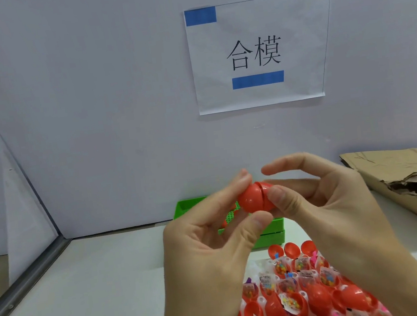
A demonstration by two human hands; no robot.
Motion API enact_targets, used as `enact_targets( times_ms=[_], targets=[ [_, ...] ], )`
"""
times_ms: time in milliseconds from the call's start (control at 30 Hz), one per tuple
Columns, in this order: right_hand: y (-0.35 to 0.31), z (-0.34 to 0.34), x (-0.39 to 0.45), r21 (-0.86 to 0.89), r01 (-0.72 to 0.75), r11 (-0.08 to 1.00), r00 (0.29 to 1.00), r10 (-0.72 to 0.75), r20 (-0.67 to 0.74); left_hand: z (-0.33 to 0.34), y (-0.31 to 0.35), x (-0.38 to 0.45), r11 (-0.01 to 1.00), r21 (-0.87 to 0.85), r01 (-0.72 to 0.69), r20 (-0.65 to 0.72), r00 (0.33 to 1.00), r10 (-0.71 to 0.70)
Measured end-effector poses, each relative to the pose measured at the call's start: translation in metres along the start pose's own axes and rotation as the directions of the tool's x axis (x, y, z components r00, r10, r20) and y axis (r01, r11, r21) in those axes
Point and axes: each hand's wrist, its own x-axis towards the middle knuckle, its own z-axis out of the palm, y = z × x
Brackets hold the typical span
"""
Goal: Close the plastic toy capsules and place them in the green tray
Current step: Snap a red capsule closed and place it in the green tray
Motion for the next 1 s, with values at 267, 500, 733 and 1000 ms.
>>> enact_targets(
  times_ms=[267,500,733,1000],
  targets=[
    [-0.003,0.000,0.001,0.008,0.073,0.997,0.997,-0.073,0.014,-0.004,0.003,0.004,0.999,0.045,-0.031,-0.023,0.999,0.032],
    [-0.006,0.000,0.001,-0.037,0.083,0.996,0.996,-0.085,-0.038,-0.002,0.003,0.002,0.997,0.069,-0.028,-0.074,0.997,0.033],
    [-0.010,0.003,-0.001,-0.043,0.090,0.995,0.995,-0.091,-0.036,-0.001,0.004,0.003,0.995,0.096,-0.036,-0.109,0.993,0.046],
    [-0.011,0.004,-0.001,-0.037,0.080,0.996,0.994,-0.082,-0.074,-0.001,0.005,0.003,0.990,0.107,-0.095,-0.064,0.993,0.103]
  ],
)
